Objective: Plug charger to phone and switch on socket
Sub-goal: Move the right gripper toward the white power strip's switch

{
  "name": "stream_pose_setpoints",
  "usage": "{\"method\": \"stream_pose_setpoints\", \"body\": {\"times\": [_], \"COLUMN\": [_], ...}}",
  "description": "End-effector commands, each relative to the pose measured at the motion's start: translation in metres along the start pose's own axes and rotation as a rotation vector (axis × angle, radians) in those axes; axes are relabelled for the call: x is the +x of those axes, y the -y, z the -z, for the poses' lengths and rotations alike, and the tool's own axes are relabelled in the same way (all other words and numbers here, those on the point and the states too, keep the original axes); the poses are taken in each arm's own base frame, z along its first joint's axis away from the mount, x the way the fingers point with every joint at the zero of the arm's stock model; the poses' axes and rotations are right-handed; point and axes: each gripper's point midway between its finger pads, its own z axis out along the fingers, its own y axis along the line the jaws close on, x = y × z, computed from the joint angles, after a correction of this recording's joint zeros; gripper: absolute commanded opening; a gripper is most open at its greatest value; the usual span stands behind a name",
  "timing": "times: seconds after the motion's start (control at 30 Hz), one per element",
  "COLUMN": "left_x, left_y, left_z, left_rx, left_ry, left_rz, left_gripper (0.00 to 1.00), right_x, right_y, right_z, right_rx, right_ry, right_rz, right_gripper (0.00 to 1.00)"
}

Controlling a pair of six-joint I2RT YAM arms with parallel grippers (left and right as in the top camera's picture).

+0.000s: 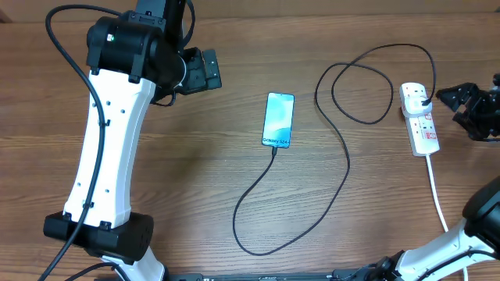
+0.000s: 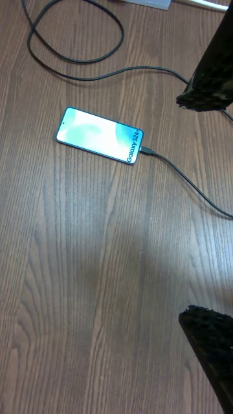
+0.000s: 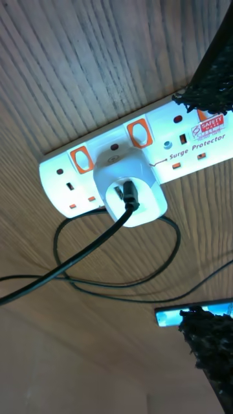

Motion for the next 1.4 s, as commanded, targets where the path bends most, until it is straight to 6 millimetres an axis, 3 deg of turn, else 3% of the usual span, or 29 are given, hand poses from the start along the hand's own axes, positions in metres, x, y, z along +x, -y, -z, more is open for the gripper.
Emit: {"method": "stream_pose_setpoints", "body": {"times": [0.0, 0.4, 0.77, 1.2, 1.37], "left_x": [-0.002, -0.002, -0.002, -0.002, -0.002], "left_y": [-0.001, -0.001, -0.001, -0.001, -0.001], "left_z": [-0.002, -0.002, -0.002, -0.002, -0.002], "left_rx": [-0.013, -0.013, -0.013, -0.013, -0.013], "left_ry": [0.004, 0.004, 0.004, 0.004, 0.004], "left_rz": [-0.019, -0.019, -0.019, -0.019, -0.019], "left_gripper": [1.00, 1.00, 1.00, 1.00, 1.00], "right_x": [-0.001, 0.007, 0.009, 0.017, 0.018], "right_y": [0.000, 0.013, 0.019, 0.008, 0.015], "right_z": [-0.004, -0.042, -0.050, -0.072, -0.079], "right_rx": [0.041, 0.024, 0.023, 0.010, 0.101], "right_ry": [-0.003, -0.056, -0.064, -0.083, -0.091], "right_rz": [0.030, -0.003, -0.006, 0.047, 0.014], "right_gripper": [1.00, 1.00, 1.00, 1.00, 1.00]}}
